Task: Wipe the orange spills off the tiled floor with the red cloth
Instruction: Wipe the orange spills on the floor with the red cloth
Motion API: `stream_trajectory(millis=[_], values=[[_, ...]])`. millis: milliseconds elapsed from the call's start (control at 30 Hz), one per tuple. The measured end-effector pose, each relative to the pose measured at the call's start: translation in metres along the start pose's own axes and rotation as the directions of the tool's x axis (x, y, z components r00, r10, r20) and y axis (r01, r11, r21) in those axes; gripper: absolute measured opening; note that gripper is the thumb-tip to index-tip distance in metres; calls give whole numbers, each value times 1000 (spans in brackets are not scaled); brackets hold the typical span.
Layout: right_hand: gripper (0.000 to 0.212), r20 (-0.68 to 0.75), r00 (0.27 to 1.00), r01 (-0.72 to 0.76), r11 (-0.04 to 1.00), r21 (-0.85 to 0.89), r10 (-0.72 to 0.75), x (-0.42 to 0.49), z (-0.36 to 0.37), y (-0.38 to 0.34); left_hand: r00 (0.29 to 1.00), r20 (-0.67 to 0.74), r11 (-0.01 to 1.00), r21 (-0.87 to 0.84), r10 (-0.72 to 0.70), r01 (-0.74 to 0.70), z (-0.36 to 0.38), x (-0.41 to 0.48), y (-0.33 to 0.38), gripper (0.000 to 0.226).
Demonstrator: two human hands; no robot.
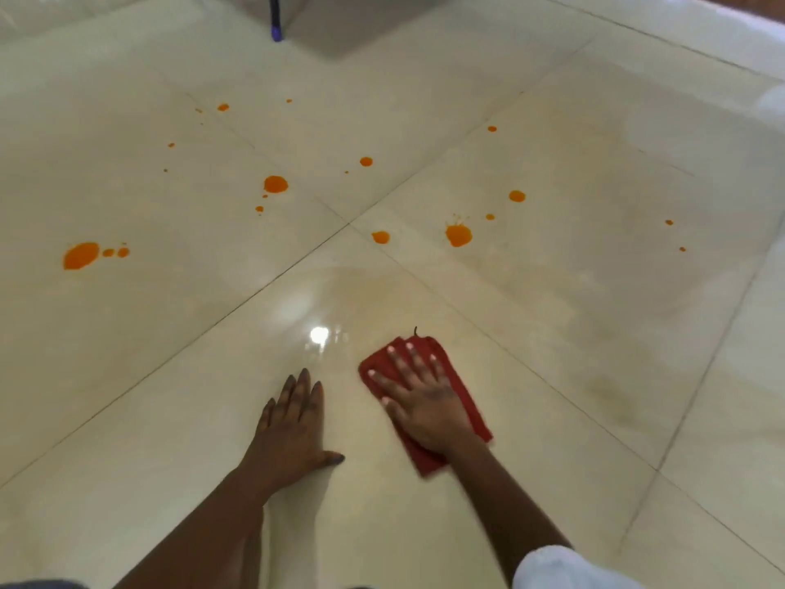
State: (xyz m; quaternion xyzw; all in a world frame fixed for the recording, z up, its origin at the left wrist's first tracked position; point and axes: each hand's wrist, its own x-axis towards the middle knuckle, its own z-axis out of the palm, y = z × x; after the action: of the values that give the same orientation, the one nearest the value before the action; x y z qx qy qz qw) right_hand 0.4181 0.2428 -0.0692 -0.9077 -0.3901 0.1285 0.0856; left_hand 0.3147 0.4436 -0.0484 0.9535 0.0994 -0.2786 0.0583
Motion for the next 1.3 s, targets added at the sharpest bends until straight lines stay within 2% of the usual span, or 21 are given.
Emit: stream_trajectory(millis=[67, 133, 200, 233, 300, 367, 400, 467, 533, 567, 600, 633, 667, 700, 767, 833, 933, 1100, 1200, 1267, 1300], values=[[60, -32, 990, -137, 991, 6, 137, 10, -4, 18, 999, 5, 999, 34, -42, 42, 0, -8, -20, 115], [59, -52, 901, -429, 902, 54, 432, 21, -6, 28, 999, 11, 999, 31, -38, 38, 1, -7, -27, 117], [57, -32, 823, -563, 822, 89, 567, 34, -7, 8, 1000, -8, 1000, 6, -17, 17, -4, 0, -24, 119], [60, -44, 851, -518, 850, 93, 523, 39, -5, -13, 1000, -22, 1000, -13, -12, 12, -9, 4, -26, 120], [57, -30, 980, -196, 980, 45, 198, 34, 3, -50, 999, -44, 999, -40, -4, 3, -15, 15, -30, 122], [49, 67, 991, 128, 982, -136, -120, 36, 13, -60, 997, -67, 997, -72, -41, 36, -19, 24, -47, 125], [48, 85, 984, 169, 969, -182, -155, 45, 11, -52, 994, -79, 994, -83, -71, 65, -20, 27, -56, 128], [49, -32, 999, -38, 984, -176, 32, 75, 4, -36, 991, -68, 988, -109, -116, 109, -20, 32, -75, 133], [49, -34, 918, -395, 918, -33, 394, 113, -5, -31, 989, -56, 977, -173, -135, 124, -14, 35, -94, 142], [49, -32, 881, -472, 881, 6, 472, 131, -6, -43, 989, -69, 973, -204, -127, 111, -10, 38, -104, 147], [49, -79, 886, -458, 889, 13, 458, 136, -6, -57, 989, -109, 975, -209, -103, 78, -8, 39, -104, 149], [50, -119, 928, -356, 934, -14, 352, 138, -1, -76, 984, -152, 977, -206, -89, 57, -7, 40, -107, 148], [50, -27, 983, -181, 982, -48, 180, 140, 3, -99, 975, -191, 969, -239, -112, 64, -7, 43, -114, 145], [50, 28, 1000, 1, 995, -103, 2, 133, 11, -112, 974, -182, 958, -274, -138, 85, -6, 45, -118, 143], [46, 122, 978, 187, 969, -162, -168, 132, 14, -115, 975, -119, 948, -282, -186, 146, -13, 45, -131, 141], [46, 72, 994, 94, 980, -177, -83, 154, 3, -96, 977, -91, 940, -303, -194, 159, -14, 41, -145, 138], [56, 155, 964, -210, 977, -42, 214, 179, -14, -78, 980, -46, 917, -363, -193, 163, -12, 39, -162, 133], [49, 149, 938, -309, 950, -41, 312, 188, -21, -81, 965, -155, 935, -319, -211, 153, -25, 56, -190, 130], [47, 67, 911, -407, 913, 7, 406, 263, -29, -80, 945, -215, 931, -324, -245, 168, -25, 71, -212, 132], [48, 45, 936, -350, 937, -15, 350, 311, -25, -107, 940, -238, 936, -312, -243, 163, -19, 75, -222, 132], [50, 17, 970, -243, 969, -52, 244, 322, -18, -131, 938, -244, 937, -309, -245, 164, -17, 76, -226, 132]])
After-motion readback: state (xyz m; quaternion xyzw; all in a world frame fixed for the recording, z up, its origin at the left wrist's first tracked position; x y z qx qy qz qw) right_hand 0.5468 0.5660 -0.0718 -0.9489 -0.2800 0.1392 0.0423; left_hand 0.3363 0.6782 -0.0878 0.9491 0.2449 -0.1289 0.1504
